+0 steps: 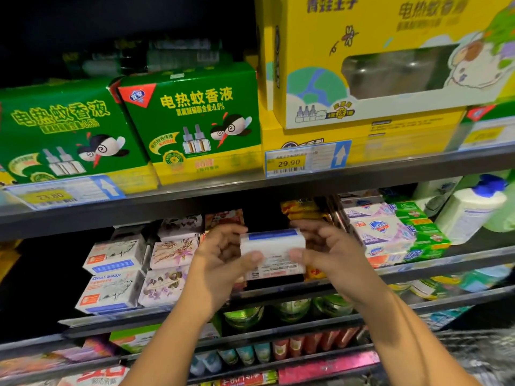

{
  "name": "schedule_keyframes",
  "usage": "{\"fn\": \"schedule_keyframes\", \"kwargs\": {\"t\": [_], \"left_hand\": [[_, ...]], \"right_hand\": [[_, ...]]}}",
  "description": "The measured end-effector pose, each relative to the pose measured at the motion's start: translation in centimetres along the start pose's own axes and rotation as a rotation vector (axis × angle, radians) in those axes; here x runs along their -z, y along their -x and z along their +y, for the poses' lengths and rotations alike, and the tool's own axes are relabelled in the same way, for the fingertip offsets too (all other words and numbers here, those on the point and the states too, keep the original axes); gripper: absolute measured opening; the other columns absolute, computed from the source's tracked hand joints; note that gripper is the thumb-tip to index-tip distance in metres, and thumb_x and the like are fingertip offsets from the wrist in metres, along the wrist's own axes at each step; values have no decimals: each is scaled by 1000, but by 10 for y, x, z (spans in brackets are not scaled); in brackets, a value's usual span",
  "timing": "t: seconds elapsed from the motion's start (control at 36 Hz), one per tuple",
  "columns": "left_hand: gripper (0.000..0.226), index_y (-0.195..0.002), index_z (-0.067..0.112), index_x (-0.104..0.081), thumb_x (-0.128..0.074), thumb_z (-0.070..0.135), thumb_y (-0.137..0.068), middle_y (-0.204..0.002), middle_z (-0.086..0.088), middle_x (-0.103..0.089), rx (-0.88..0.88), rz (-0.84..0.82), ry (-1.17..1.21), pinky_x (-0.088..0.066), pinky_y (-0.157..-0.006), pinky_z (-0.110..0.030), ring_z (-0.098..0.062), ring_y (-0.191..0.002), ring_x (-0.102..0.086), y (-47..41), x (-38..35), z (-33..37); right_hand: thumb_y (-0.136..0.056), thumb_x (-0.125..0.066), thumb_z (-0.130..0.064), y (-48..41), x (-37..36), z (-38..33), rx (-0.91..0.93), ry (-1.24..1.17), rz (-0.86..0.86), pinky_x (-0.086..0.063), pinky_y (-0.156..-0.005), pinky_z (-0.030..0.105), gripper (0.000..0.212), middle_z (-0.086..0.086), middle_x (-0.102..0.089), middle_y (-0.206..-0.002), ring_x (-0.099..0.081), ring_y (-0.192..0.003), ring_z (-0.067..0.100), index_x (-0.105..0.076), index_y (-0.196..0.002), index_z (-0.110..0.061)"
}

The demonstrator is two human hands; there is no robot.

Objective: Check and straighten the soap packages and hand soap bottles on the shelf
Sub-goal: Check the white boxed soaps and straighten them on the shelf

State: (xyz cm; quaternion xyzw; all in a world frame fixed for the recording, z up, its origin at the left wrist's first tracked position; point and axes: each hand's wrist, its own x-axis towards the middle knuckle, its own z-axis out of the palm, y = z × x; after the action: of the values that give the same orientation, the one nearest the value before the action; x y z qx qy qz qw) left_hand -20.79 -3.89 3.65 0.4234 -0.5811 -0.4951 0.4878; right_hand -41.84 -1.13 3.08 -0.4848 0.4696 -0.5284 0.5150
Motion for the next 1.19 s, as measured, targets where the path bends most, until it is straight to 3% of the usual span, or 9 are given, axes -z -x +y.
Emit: {"fn": "schedule_keyframes", "kwargs": {"t": [0.08,0.17,0.31,0.47,0.58,0.69,0.83,1.03,1.19], "left_hand": [[20,-96,8,-62,-74,4,-81,-68,9,-66,128,47,45,-48,-51,-18,-1,-60,-62,-2,-6,8],[32,-98,13,-67,-77,36,-79,-74,-6,-71,498,3,39,-44,-46,-26,-17,-60,-64,-5,-2,11],[34,-105,7,-67,-63,38,-92,-66,-8,-69,737,-137,-64,-35,-31,-19,-16,-44,-54,-5,1,3],[40,-112,16,-66,-78,25,-76,-103,-18,-71,457,-139,-8,-56,-53,-30,-25,-76,-68,-14,2,0],[62,-112,24,-65,-93,17,-57,-99,2,-74,98,-110,-47,-57,-72,-24,-19,-95,-68,-21,5,1],[60,-113,44,-60,-84,45,-58,-104,21,-67,-274,-95,-280,-48,-85,-16,-3,-99,-64,-16,-2,8],[66,-110,69,-49,-86,52,-57,-108,29,-63,-328,-164,-392,-46,-82,-9,3,-103,-61,-8,-16,12],[66,-113,64,-51,-89,32,-69,-110,27,-65,-272,-171,-572,-45,-93,-11,5,-108,-58,-21,9,-19],[39,-118,29,-64,-75,32,-81,-112,17,-57,-629,-171,-816,-46,-84,-15,-3,-98,-58,-25,12,-45]], "right_hand": [[-80,-76,-31,0,-6,-3,-181,-26,-60,-56,-89,43,29,12,-76,-103,-72,-98,29,-76,-103,-14],[-90,-69,-40,1,-11,-5,-354,101,-15,-51,-55,29,34,12,-73,-78,-67,-66,21,-75,-91,-7],[-94,-61,-48,2,-7,1,-458,323,-29,-42,-45,22,40,9,-67,-66,-58,-52,14,-73,-89,-9],[-91,-71,-27,-8,12,-1,-138,353,-88,-53,-86,23,22,-9,-74,-99,-68,-93,1,-68,-113,-29],[-82,-79,-8,-10,21,-5,6,317,-83,-52,-85,17,51,-13,-72,-108,-67,-101,1,-61,-119,-37],[-75,-87,-18,-9,18,6,30,506,-70,-54,-90,25,56,-29,-68,-108,-66,-99,-4,-60,-108,-55],[-81,-83,-20,-2,7,26,59,499,-146,-49,-83,17,48,-27,-67,-106,-63,-100,-3,-63,-102,-57],[-77,-84,-10,-1,30,13,186,521,-9,-40,-85,3,51,-33,-64,-110,-59,-107,-9,-65,-109,-44],[-67,-89,-27,-13,26,19,85,500,-166,-50,-90,22,45,-19,-60,-105,-63,-101,3,-62,-100,-40]]}}
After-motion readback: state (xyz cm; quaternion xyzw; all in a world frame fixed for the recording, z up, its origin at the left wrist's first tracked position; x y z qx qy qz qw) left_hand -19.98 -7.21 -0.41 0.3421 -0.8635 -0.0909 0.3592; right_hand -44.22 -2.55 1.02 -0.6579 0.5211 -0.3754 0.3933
